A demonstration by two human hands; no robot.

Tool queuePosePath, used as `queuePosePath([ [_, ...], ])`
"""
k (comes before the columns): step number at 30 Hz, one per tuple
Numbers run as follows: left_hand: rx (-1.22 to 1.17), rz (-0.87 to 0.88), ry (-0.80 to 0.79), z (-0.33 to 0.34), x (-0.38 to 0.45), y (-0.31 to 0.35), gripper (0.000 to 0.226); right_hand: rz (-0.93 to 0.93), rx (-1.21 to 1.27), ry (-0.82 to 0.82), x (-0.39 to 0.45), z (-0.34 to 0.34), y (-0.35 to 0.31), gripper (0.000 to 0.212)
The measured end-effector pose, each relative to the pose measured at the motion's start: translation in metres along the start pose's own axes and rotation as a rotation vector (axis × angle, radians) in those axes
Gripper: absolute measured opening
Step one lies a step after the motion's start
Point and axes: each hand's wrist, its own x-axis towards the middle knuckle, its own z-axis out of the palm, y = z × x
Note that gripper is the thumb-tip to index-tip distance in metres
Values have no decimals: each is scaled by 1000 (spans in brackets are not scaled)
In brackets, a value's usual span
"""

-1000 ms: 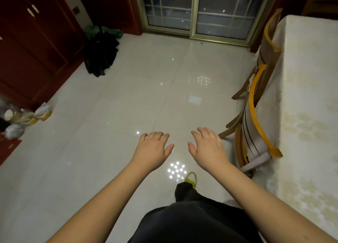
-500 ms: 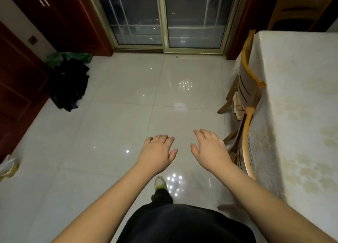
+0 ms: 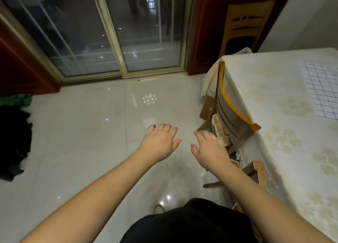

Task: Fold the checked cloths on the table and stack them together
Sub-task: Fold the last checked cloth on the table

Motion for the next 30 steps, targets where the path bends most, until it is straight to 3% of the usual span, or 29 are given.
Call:
queuePosePath([
  [7, 8, 216, -69, -15, 113, -9, 54, 187, 55, 59, 74, -26, 29, 52],
  [10, 11, 289, -23, -20, 167, -4, 55, 246, 101, 126, 106, -35, 55, 48],
  [15, -19, 388, -12, -44, 252, 9, 84, 349, 170, 150, 174, -60, 97, 48],
  [19, -40, 418, -54, -66, 318, 8, 56, 380, 197, 171, 223, -83, 125, 45],
  [30, -44, 648, -30, -105, 486, 12, 50, 603, 197, 193, 330, -117, 175, 49],
])
